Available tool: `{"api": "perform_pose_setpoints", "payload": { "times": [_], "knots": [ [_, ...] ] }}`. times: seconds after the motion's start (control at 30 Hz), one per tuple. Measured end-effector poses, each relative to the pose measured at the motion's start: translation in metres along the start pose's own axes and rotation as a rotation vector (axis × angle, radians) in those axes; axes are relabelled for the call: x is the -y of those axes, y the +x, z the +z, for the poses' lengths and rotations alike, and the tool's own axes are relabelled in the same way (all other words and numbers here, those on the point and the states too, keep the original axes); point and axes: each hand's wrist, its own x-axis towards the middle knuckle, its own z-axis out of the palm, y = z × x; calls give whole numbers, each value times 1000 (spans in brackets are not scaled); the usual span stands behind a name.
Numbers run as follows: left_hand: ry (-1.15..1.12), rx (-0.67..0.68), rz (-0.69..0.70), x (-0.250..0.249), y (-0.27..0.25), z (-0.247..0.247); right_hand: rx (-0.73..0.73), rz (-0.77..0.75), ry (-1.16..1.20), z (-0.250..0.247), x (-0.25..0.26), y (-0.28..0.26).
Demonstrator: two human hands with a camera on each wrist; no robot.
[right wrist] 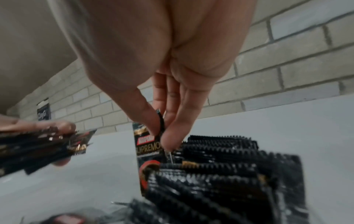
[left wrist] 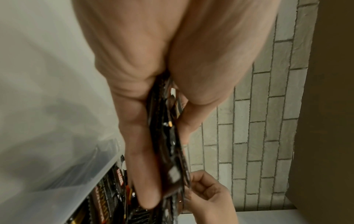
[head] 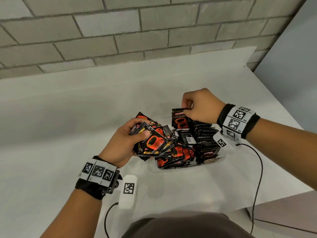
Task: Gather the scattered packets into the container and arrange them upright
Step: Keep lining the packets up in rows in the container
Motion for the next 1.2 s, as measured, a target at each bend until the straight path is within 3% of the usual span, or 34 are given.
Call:
{"api": "perform_pose_setpoints", "payload": {
  "times": [0.37, 0.6, 0.9, 1.07, 1.2],
  "knots": [
    [12, 0, -4, -3, -1, 2, 88, -1, -438, 19, -9, -3],
    [26, 13, 18, -7, 3, 8, 82, 24, -149, 2, -9, 6],
    [59, 19, 30, -7, 5, 12, 69, 50, -243, 13, -17, 16],
    [33, 5, 33, -6, 6, 11, 75, 26, -157, 3, -10, 14],
    [2, -4, 43, -6, 9, 17, -33, -42, 63, -8, 20, 3]
  ]
}}
